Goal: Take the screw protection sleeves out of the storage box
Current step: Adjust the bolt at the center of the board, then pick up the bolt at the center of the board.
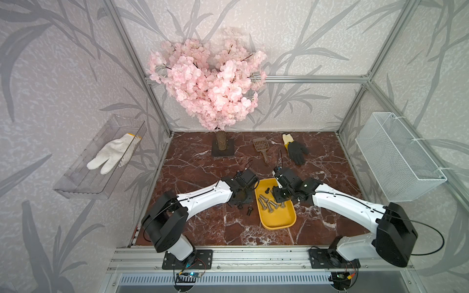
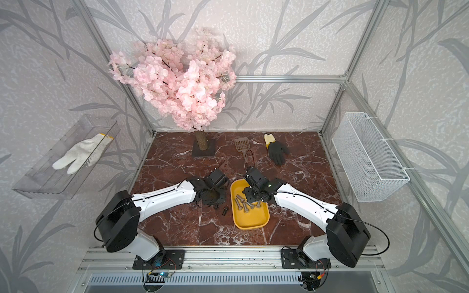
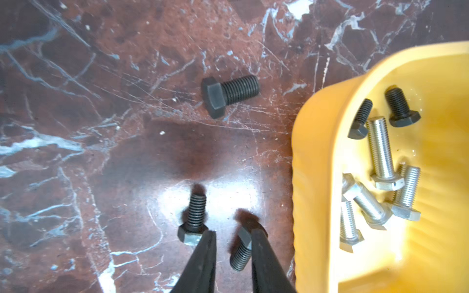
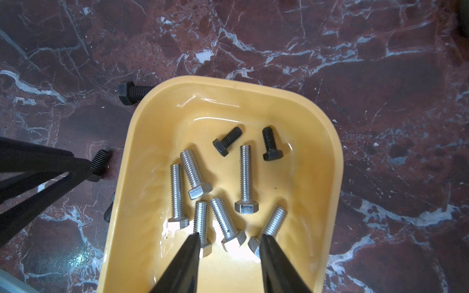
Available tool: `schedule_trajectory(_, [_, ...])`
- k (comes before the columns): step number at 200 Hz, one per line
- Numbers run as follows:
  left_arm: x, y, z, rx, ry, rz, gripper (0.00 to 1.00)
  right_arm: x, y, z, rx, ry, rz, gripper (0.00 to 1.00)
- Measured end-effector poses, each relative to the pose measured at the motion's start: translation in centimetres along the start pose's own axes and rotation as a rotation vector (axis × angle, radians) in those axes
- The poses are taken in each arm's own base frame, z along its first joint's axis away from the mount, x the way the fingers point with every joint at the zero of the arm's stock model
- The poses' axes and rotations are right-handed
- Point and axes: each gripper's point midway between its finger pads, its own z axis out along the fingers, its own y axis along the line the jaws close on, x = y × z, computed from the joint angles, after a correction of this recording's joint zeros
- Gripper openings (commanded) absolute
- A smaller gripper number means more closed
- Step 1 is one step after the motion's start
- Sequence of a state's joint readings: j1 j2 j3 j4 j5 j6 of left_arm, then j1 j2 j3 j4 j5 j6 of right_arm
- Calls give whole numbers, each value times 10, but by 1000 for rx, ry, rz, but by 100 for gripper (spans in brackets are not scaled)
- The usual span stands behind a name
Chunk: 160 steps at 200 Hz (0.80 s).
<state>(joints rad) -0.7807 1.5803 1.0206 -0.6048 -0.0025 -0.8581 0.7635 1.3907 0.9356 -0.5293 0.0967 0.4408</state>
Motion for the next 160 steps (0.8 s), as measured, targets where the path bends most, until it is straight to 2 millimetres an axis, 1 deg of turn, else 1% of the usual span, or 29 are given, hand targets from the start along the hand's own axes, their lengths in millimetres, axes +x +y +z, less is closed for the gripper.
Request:
schedule_trajectory(27, [-2,9,8,-24,23,4,28,0,0,0,1,1,0,43])
schedule_trajectory(43, [2,14,17,-44,54,20,28,0,0,0,0,1,0,43])
schedule_trajectory(92, [10,18,36,-75,128,64,27,1,0,0,1,2,0,43])
schedule_trajectory(130, [13,21,44,-88,154,77,21,2,-1,1,2,4,0,43])
schedule_trajectory(160, [12,21,45,-91,163,78,19,3,-1,1,4,8,-1,43])
